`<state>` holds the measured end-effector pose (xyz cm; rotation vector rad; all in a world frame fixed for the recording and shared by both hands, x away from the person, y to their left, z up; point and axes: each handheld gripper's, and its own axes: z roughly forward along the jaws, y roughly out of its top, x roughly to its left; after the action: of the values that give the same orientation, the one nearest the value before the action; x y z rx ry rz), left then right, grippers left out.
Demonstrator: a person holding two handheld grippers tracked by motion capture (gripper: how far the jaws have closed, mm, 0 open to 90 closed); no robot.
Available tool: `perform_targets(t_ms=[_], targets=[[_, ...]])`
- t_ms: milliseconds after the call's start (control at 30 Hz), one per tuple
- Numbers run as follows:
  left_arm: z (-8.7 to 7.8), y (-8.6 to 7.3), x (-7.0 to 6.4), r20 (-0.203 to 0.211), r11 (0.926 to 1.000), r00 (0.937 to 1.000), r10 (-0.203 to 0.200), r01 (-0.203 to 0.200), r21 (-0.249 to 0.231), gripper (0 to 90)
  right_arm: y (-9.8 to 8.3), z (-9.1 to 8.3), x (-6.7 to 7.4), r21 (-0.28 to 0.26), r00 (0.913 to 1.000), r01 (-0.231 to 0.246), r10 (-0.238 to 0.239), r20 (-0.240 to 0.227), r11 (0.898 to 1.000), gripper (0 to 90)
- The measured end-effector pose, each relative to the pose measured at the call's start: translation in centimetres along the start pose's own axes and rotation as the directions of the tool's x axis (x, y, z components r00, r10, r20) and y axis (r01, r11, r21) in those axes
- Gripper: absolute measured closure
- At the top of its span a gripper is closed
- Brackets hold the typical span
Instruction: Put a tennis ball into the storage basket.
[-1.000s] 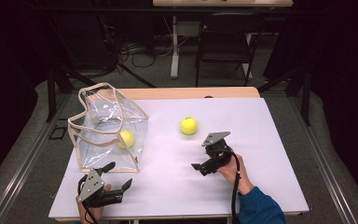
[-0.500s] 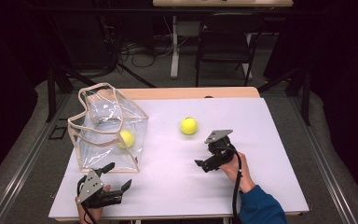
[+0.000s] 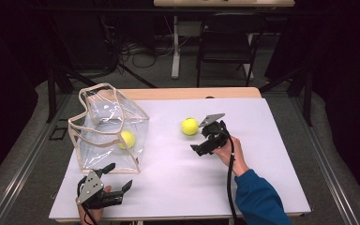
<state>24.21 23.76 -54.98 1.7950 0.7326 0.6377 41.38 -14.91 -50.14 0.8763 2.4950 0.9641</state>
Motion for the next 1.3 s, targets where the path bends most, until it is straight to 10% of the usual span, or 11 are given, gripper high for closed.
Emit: perform_targets(t_ms=[633, 1300], targets=[[0.3, 0.0, 0.0, 0.017, 1.0000, 0.9998, -0.006, 0.006, 0.004, 16.0, 3.1, 2.5, -3.4, 0.008, 0.9988, -0.048, 0.048, 0.013, 0.999, 1.0], [0.8, 0.1, -0.2, 0.043, 1.0000, 0.9991, 0.000, 0.000, 0.007, 16.0, 3.7, 5.8, -3.7, 0.024, 0.9963, -0.086, 0.086, 0.001, 0.996, 0.0]])
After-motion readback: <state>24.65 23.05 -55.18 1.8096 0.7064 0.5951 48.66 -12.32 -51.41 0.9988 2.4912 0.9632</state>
